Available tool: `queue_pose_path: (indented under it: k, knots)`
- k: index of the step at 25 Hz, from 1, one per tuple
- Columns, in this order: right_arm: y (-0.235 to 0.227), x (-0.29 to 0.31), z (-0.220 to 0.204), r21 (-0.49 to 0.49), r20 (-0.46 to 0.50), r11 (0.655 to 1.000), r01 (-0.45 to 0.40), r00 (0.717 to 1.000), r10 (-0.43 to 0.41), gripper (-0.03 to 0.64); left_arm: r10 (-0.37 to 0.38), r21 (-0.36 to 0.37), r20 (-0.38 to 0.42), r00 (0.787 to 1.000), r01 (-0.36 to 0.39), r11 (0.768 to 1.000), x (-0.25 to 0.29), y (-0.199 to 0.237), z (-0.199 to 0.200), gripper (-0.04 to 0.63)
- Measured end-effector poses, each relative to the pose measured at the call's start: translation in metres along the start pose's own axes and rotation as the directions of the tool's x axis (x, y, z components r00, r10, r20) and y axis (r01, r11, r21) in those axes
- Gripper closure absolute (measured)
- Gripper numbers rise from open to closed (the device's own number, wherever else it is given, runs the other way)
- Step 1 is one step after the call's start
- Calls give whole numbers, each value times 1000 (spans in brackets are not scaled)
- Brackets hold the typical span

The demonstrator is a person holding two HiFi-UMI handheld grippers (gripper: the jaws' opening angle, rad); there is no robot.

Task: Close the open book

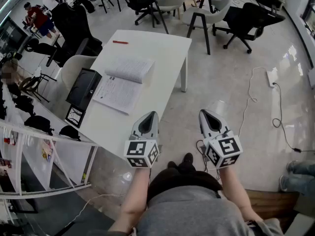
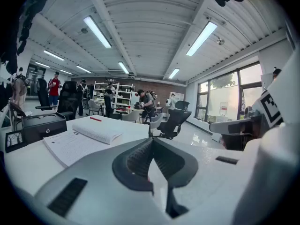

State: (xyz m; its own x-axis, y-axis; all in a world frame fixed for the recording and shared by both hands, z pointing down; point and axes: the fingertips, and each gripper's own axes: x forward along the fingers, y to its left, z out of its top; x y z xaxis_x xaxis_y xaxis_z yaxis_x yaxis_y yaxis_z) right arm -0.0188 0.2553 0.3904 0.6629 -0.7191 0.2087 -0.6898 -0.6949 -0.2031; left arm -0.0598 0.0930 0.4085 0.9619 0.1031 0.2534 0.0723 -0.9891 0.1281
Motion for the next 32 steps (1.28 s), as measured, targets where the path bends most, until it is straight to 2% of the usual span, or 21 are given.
queue_pose_path:
  k: [14, 18, 32]
  knots:
    - [-21, 1, 10, 94, 24, 995, -44, 999, 42, 613, 38, 7, 9, 999, -38, 999, 6, -8, 2, 589]
    - [-25, 2, 13, 143, 31, 987, -66, 998, 63, 559, 49, 9, 16, 999, -49, 999, 10, -7, 8, 589]
    - [-31, 36, 4, 273, -19, 953, -128, 990, 139, 481, 87, 7, -7, 996, -87, 996, 34, 18, 7, 589]
